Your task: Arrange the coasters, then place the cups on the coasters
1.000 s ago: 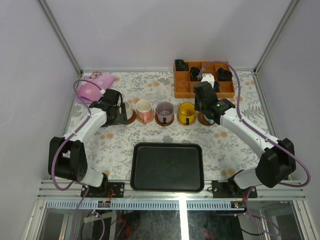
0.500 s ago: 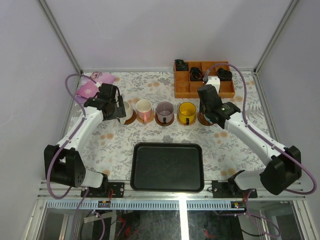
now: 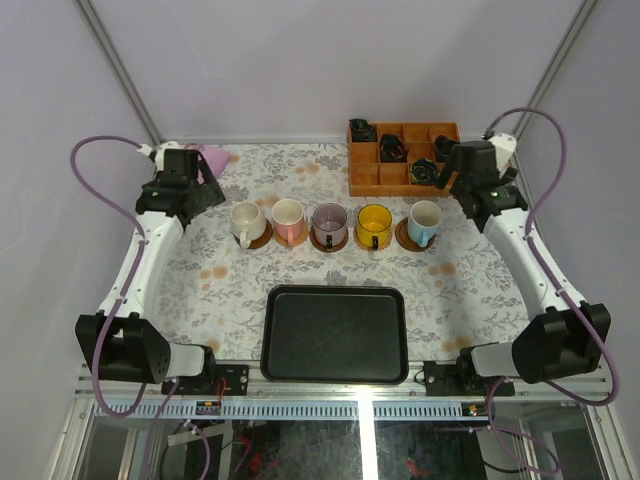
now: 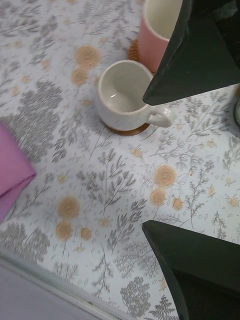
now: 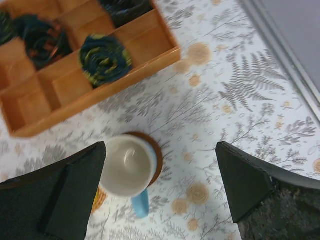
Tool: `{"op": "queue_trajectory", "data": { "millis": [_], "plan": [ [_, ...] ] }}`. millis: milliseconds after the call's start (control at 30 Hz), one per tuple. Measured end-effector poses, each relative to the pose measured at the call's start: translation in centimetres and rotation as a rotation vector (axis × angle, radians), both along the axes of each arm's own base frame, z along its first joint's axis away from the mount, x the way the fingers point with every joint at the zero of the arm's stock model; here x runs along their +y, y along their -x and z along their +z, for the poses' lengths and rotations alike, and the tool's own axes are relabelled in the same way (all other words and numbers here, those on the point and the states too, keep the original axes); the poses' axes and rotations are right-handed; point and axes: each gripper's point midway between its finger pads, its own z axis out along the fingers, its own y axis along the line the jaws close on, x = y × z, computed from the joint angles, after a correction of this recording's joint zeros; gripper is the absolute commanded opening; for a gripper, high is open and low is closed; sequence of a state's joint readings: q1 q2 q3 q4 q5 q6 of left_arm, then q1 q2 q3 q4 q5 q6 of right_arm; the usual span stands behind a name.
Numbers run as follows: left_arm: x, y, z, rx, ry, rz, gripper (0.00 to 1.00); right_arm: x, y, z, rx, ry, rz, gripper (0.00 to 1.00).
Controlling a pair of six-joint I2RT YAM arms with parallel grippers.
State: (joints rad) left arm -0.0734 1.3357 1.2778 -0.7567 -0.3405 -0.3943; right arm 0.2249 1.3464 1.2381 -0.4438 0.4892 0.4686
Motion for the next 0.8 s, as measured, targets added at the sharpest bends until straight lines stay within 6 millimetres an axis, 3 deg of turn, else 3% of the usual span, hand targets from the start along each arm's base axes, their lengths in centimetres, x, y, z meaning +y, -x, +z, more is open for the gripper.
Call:
{"op": "queue_trajectory", "data": {
  "millis": [167, 400, 800],
  "plan": [
    [4.4, -0.2, 1.1, -0.048, 0.014, 0.141, 1.0, -5.4, -0.6, 0.2, 0.0, -0.049, -0.157, 0.99],
    [8.5, 0.4, 0.9, -0.046, 0.047, 0.247, 1.0, -9.7, 0.2, 0.3, -0.009, -0.089, -0.3, 0.99],
    [9.3, 0.2, 0.4, -0.035, 0.047, 0.268, 1.0, -9.7, -0.4, -0.3, 0.017, -0.108, -0.301, 0.99]
  ]
}}
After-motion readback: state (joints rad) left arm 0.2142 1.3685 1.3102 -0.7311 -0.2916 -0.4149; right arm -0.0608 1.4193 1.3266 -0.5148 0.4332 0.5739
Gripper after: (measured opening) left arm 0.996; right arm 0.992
